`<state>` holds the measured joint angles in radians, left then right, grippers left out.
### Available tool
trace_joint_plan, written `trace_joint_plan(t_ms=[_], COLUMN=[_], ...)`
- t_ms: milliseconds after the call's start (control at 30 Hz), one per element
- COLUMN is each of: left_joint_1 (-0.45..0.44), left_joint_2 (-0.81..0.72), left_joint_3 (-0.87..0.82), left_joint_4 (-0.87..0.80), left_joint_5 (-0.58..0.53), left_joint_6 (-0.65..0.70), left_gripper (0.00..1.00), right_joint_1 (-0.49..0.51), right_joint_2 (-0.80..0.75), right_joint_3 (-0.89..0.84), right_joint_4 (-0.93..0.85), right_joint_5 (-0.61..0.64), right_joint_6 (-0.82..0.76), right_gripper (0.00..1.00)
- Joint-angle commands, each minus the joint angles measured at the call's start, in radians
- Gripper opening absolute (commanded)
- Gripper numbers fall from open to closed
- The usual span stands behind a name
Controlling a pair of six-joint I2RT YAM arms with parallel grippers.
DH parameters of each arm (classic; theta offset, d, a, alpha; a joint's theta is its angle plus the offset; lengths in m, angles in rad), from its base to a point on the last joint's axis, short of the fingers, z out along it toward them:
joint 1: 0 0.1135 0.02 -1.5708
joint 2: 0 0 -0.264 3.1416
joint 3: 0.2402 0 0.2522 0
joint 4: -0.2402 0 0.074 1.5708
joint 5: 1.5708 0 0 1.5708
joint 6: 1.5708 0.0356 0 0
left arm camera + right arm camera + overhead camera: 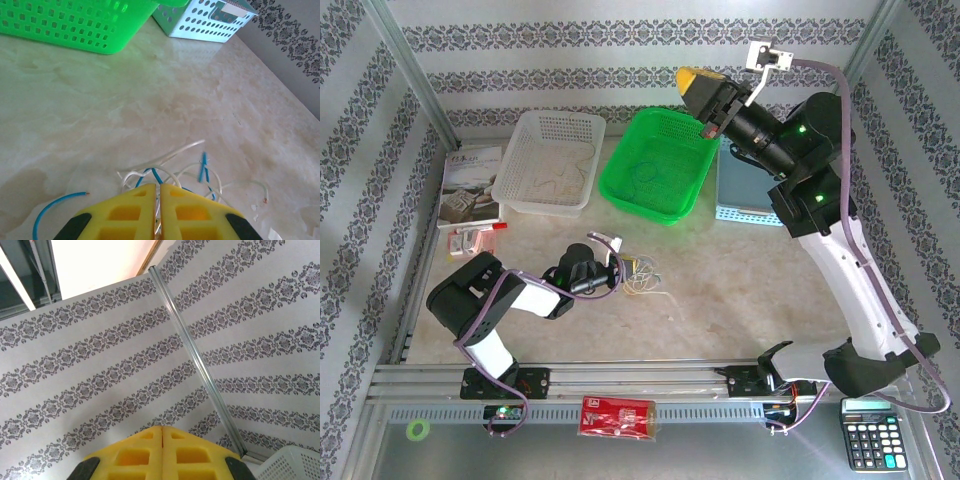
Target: Untangle the cables
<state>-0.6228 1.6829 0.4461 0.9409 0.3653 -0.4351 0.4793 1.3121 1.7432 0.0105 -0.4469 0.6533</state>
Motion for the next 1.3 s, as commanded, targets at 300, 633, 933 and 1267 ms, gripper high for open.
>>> trace_joint_plan(t_ms=[300, 633, 933, 1267], left_joint_1=[-0.012, -0.012, -0.012, -0.012], left_joint_2=[-0.051, -0.082, -0.086, -0.086], left_joint_3=[0.013, 0.060, 0.100, 0.119], left_joint_4=[-0.025, -0.128, -0.180, -0.207], left_joint_5=[0.006, -0.039, -0.043, -0.043], left_joint_6=[-0.046, -0.019, -0.017, -0.012], left_gripper=[0.01, 0.00, 0.00, 0.00], right_joint_1=[-0.012, 0.078, 0.243, 0.319], right_joint_2=[-0.150, -0.370, -0.397, -0.292], right_joint_3=[-0.487, -1.111, -1.393, -1.477], right_joint_4=[0.040, 0.033, 0.143, 0.275], right_joint_5=[0.060, 0.129, 0.111, 0.149], right_joint_6=[-0.004, -0.080, -0.127, -0.130], right_gripper=[0.08, 0.58, 0.68, 0.70])
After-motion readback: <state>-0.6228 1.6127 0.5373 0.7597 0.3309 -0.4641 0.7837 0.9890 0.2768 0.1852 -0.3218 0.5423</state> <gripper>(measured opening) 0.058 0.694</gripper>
